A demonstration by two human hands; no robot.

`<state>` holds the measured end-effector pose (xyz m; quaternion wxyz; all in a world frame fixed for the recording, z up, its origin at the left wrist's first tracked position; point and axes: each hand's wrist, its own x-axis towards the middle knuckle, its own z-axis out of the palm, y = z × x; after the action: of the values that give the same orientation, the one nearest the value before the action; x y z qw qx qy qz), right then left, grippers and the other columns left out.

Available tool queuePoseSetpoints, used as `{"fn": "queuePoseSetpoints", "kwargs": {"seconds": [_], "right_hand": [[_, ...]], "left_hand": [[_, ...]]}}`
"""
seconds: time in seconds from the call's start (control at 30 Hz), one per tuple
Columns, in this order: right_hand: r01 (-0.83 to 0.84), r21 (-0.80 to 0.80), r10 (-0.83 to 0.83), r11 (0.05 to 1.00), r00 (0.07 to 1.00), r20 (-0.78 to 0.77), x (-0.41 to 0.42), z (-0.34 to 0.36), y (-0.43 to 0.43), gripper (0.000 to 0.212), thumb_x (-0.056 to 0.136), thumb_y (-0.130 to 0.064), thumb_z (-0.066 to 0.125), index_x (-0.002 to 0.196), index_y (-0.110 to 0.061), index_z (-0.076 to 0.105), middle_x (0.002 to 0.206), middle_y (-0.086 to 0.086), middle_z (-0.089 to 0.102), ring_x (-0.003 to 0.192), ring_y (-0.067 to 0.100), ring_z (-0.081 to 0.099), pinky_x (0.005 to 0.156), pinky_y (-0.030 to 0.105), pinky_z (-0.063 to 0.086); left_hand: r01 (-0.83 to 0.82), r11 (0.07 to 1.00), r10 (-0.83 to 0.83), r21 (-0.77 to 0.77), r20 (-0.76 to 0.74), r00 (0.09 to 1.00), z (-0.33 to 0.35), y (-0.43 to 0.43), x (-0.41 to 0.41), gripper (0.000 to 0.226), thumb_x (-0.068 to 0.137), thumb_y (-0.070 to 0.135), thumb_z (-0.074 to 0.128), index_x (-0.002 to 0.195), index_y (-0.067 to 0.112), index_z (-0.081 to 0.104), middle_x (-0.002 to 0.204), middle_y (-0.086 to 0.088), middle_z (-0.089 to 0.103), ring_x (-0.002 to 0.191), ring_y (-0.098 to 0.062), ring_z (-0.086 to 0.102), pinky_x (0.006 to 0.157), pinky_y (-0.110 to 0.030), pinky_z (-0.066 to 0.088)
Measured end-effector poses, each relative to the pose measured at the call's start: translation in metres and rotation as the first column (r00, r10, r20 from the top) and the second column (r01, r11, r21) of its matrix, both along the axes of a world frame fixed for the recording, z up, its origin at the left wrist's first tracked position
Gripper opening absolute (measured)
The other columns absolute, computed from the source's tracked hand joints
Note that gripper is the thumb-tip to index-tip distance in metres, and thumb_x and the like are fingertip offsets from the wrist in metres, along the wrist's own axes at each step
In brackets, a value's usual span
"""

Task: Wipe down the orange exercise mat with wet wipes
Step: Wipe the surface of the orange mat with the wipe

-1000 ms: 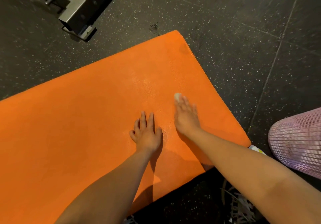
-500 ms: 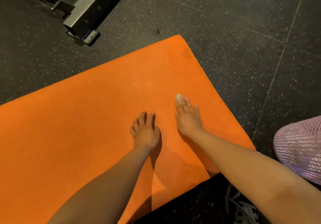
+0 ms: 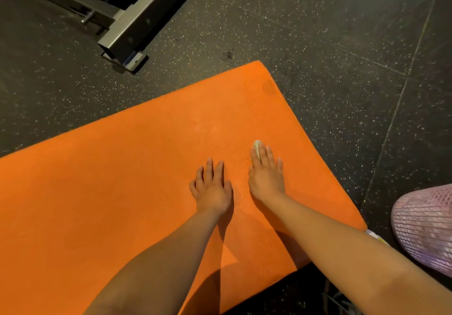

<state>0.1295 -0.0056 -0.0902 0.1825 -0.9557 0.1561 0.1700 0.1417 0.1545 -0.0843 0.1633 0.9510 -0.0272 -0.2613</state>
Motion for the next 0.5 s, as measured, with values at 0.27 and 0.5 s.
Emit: {"fn": "queuePoseSetpoints", "kwargs": {"seconds": [0.27, 0.5], "right_hand": [[-0.316, 0.121, 0.306, 0.941, 0.947, 0.097, -0.007, -0.009, 0.021, 0.066, 0.106, -0.015, 0.040, 0.162, -0.031, 0.009, 0.166, -0.014, -0.018, 0.154, 0.011, -0.015, 0.126, 0.046, -0.006], [-0.008, 0.047, 0.002, 0.999, 0.992, 0.127, 0.012, -0.013, -0.010, 0.079, 0.102, -0.001, 0.036, 0.162, -0.024, -0.009, 0.169, -0.005, -0.010, 0.155, 0.012, -0.013, 0.125, 0.038, -0.010]], "left_hand": [[-0.038, 0.998, 0.039, -0.042, 0.023, 0.999, -0.002, -0.001, 0.001, 0.060, 0.102, 0.045, 0.039, 0.158, 0.041, 0.016, 0.168, 0.010, -0.005, 0.153, -0.023, -0.004, 0.120, -0.051, 0.003], [-0.015, 1.000, 0.014, 0.010, 0.054, 0.998, -0.006, -0.004, 0.006, 0.064, 0.099, 0.047, 0.040, 0.157, 0.044, 0.012, 0.168, 0.011, -0.009, 0.149, -0.028, 0.000, 0.116, -0.054, 0.008]]}}
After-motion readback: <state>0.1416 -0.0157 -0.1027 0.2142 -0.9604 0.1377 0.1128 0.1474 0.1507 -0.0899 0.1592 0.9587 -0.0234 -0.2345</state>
